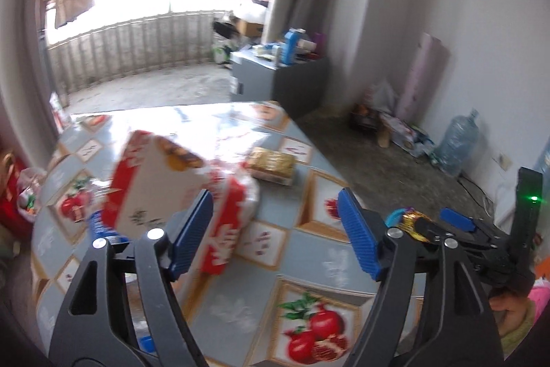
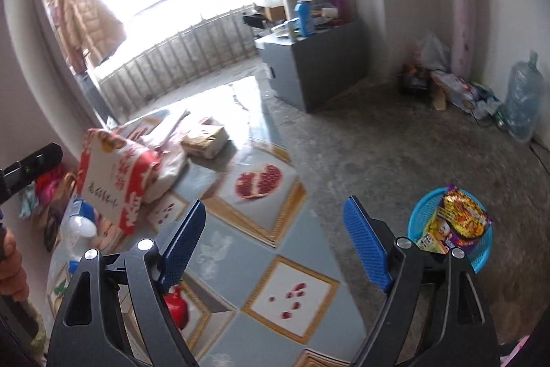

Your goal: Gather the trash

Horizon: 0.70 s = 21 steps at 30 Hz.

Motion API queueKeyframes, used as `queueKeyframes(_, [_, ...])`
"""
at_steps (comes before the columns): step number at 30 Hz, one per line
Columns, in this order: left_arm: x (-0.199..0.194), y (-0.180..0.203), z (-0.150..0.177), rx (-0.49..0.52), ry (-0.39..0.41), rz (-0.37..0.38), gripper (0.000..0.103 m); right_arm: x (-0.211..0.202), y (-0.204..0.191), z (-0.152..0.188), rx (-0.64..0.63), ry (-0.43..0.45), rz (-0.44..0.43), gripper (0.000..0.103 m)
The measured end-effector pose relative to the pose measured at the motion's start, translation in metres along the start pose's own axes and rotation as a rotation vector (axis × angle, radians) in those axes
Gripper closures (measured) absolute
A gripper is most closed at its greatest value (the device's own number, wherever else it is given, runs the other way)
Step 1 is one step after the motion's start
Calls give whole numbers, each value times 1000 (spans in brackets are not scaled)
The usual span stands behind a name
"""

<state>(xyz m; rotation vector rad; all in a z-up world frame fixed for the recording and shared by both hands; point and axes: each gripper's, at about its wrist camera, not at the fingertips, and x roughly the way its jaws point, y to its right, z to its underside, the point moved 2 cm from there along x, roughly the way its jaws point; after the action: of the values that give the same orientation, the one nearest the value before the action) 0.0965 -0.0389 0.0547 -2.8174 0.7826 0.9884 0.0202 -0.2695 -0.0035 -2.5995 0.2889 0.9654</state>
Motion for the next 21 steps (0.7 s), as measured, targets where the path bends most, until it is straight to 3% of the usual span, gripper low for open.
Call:
queueKeyframes(12, [-33, -106, 13, -148, 82, -175, 22, 30, -58, -25, -110, -31, -93, 23])
queueKeyframes(21, [-20, -176, 38, -304, 43, -195, 21, 78, -116, -46, -174, -89, -259, 23])
